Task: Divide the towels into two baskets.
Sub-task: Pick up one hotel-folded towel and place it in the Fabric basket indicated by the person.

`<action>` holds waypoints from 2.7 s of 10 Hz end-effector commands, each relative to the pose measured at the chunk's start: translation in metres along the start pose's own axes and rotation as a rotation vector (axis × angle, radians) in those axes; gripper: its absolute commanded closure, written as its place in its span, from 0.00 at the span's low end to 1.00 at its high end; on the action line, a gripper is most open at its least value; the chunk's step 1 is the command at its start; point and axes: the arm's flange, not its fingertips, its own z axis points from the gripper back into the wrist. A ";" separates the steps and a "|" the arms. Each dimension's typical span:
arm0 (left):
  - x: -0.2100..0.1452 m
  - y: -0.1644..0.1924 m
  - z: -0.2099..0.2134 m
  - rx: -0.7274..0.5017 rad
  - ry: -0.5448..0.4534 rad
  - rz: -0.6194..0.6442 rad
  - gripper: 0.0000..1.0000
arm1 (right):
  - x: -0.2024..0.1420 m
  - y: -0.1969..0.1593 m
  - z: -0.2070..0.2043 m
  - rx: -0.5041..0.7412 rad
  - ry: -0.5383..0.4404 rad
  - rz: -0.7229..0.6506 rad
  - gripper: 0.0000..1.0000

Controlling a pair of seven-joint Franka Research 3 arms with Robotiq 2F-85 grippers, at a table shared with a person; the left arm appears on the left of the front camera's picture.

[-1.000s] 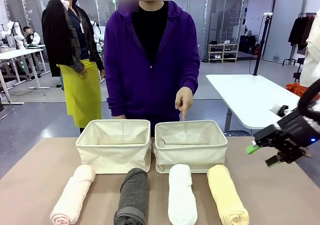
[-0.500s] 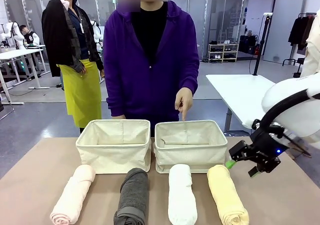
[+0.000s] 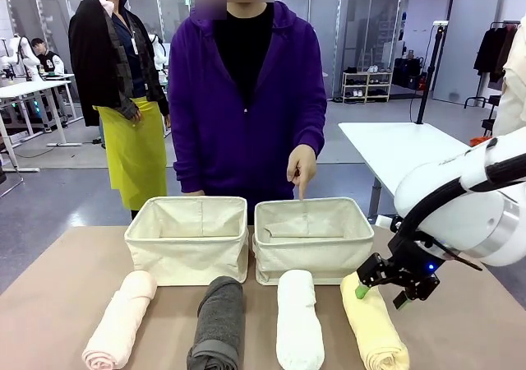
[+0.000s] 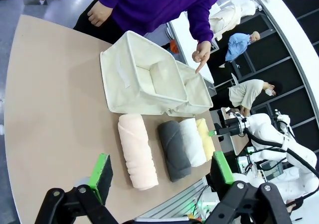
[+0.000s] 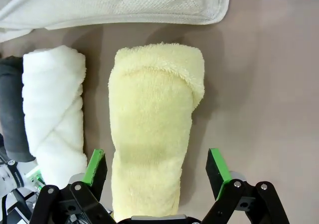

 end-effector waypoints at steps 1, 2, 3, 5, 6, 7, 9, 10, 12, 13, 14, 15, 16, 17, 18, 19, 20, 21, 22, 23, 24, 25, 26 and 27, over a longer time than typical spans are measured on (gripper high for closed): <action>0.000 -0.001 0.002 -0.019 -0.008 -0.004 0.00 | -0.025 0.004 -0.016 -0.041 -0.014 -0.032 0.00; 0.000 -0.001 0.002 -0.019 -0.008 -0.004 0.00 | -0.026 0.007 -0.022 -0.043 -0.008 -0.023 0.00; 0.000 -0.001 0.002 -0.019 -0.008 -0.004 0.00 | -0.027 0.009 -0.026 -0.046 -0.001 -0.017 0.00; 0.000 -0.001 0.002 -0.019 -0.008 -0.004 0.00 | -0.029 0.012 -0.038 -0.075 0.033 -0.010 0.17; 0.000 -0.001 0.002 -0.019 -0.008 -0.004 0.00 | -0.029 0.012 -0.041 -0.082 0.035 -0.010 0.27; 0.000 -0.001 0.002 -0.019 -0.008 -0.004 0.00 | -0.029 0.012 -0.042 -0.084 0.034 -0.009 0.37; 0.000 -0.001 0.002 -0.019 -0.008 -0.004 0.00 | -0.029 0.015 -0.034 -0.082 0.017 0.002 0.57; 0.000 -0.001 0.002 -0.019 -0.008 -0.004 0.00 | -0.029 0.018 -0.029 -0.075 0.016 0.009 0.67; 0.000 -0.001 0.002 -0.019 -0.008 -0.004 0.00 | -0.029 0.028 -0.009 -0.081 0.030 0.079 0.86; 0.000 -0.001 0.002 -0.019 -0.008 -0.004 0.00 | -0.029 0.041 0.016 -0.096 0.054 0.176 0.86; 0.000 -0.001 0.002 -0.019 -0.008 -0.004 0.00 | -0.027 0.056 0.042 -0.112 0.048 0.277 0.86; 0.000 -0.001 0.002 -0.019 -0.008 -0.004 0.00 | -0.024 0.074 0.064 -0.124 0.049 0.427 0.86; 0.000 -0.001 0.002 -0.019 -0.008 -0.004 0.00 | -0.021 0.092 0.080 -0.162 0.061 0.548 0.86; 0.000 -0.001 0.002 -0.019 -0.008 -0.004 0.00 | -0.015 0.109 0.094 -0.181 0.098 0.710 0.86; 0.000 -0.001 0.002 -0.019 -0.008 -0.004 0.00 | -0.010 0.120 0.101 -0.212 0.091 0.772 0.86; 0.000 -0.001 0.002 -0.019 -0.008 -0.004 0.00 | -0.006 0.126 0.102 -0.256 0.033 0.763 0.86; 0.000 -0.001 0.002 -0.019 -0.008 -0.004 0.00 | -0.009 0.126 0.103 -0.195 -0.004 0.747 0.86; 0.000 -0.001 0.002 -0.019 -0.008 -0.004 0.00 | -0.019 0.130 0.110 -0.238 0.079 0.739 0.86; 0.000 -0.001 0.002 -0.019 -0.008 -0.004 0.00 | -0.019 0.130 0.110 -0.238 0.079 0.739 0.86; 0.000 -0.001 0.002 -0.019 -0.008 -0.004 0.00 | -0.019 0.130 0.110 -0.238 0.079 0.739 0.86; 0.000 -0.001 0.002 -0.019 -0.008 -0.004 0.00 | -0.019 0.130 0.110 -0.238 0.079 0.739 0.86; 0.000 -0.001 0.002 -0.019 -0.008 -0.004 0.00 | -0.016 0.128 0.107 -0.236 0.070 0.748 0.64; 0.000 -0.001 0.002 -0.019 -0.008 -0.004 0.00 | -0.001 0.144 0.116 -0.269 -0.021 0.885 0.64; 0.000 -0.001 0.002 -0.019 -0.008 -0.004 0.00 | 0.024 0.163 0.121 -0.263 -0.028 1.010 0.64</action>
